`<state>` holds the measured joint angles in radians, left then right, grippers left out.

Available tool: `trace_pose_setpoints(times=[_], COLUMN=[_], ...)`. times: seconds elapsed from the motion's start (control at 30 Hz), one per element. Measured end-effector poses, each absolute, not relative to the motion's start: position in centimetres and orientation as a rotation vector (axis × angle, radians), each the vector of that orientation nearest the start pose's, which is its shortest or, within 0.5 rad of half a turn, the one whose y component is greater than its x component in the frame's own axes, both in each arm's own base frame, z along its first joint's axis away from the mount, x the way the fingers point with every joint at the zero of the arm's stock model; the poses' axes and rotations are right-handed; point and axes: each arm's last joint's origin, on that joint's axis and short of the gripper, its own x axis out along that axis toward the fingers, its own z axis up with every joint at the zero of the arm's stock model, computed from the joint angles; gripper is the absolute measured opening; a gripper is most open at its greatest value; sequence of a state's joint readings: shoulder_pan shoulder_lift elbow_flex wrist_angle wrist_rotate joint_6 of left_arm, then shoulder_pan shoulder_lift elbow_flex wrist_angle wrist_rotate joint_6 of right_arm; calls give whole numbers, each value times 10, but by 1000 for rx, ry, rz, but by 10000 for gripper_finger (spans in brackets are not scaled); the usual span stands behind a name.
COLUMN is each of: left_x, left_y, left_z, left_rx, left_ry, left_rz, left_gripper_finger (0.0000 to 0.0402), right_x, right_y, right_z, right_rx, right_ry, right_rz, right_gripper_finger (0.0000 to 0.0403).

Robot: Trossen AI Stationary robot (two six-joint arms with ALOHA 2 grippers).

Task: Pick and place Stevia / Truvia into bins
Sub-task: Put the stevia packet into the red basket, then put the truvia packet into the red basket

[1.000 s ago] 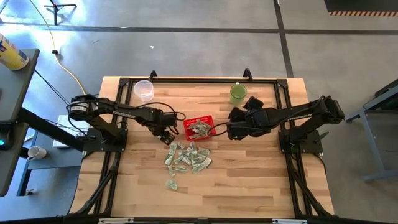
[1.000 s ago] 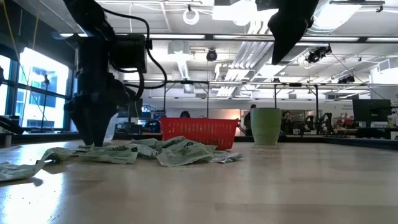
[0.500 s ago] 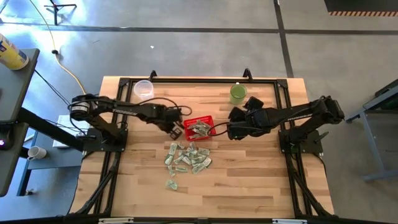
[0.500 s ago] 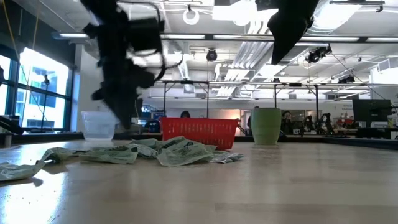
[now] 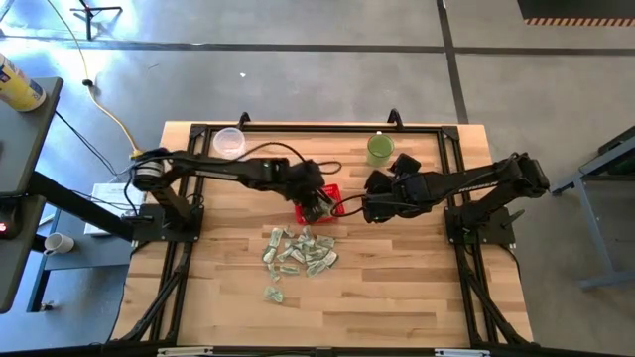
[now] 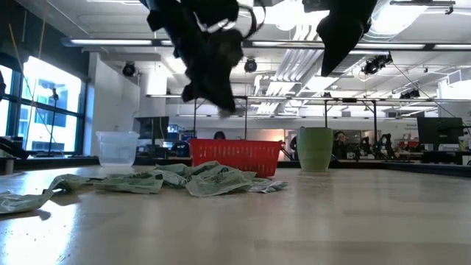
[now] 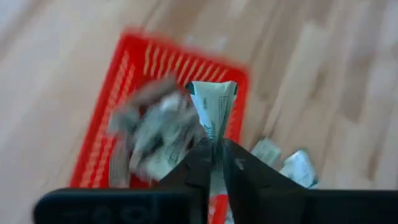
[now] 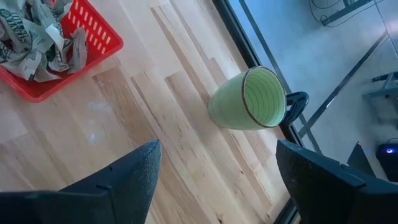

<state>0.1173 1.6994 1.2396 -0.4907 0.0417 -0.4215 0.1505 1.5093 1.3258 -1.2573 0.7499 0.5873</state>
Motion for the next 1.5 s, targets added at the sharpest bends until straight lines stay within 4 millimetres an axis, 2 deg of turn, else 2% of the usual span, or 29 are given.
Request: trace_pose_setpoints(times=[0.1, 0.17, 0.37, 0.5, 0.63, 0.8, 0.93, 1.07, 1.17, 1.33, 1.4, 1.5], left_x=[355, 352, 334, 314, 289, 256, 227, 196, 181, 167, 166, 165], left_y=[42, 41, 25, 3, -25, -47, -60, -72, -79, -86, -87, -87], left_z=[216, 217, 261, 276, 275, 256, 245, 239, 237, 233, 233, 232], left_rx=[-484, -488, -448, -377, -268, -243, -279, -304, -335, -298, -286, -257], left_ry=[988, 1026, 1017, 1075, 1147, 1204, 1183, 1145, 1083, 1052, 1058, 1071], left_rz=[331, 334, 260, 190, 152, 171, 155, 148, 145, 146, 139, 128], left_gripper_finger=[109, 131, 188, 206, 208, 209, 209, 209, 209, 209, 209, 209], right_x=[267, 267, 270, 283, 298, 315, 331, 346, 352, 352, 353, 353], right_y=[21, 21, 27, 31, 37, 45, 65, 99, 123, 143, 147, 152], right_z=[293, 292, 289, 291, 289, 272, 248, 221, 203, 182, 174, 166], right_rx=[-139, -125, -41, -6, 69, 210, 303, 402, 454, 363, 227, 58], right_ry=[1101, 1119, 1229, 1167, 1103, 1122, 1149, 1162, 1132, 1049, 1061, 1118], right_rz=[-826, -804, -577, -409, -249, -211, -197, -166, -211, -373, -338, -196], right_gripper_finger=[309, 309, 309, 309, 309, 309, 309, 309, 309, 309, 309, 309])
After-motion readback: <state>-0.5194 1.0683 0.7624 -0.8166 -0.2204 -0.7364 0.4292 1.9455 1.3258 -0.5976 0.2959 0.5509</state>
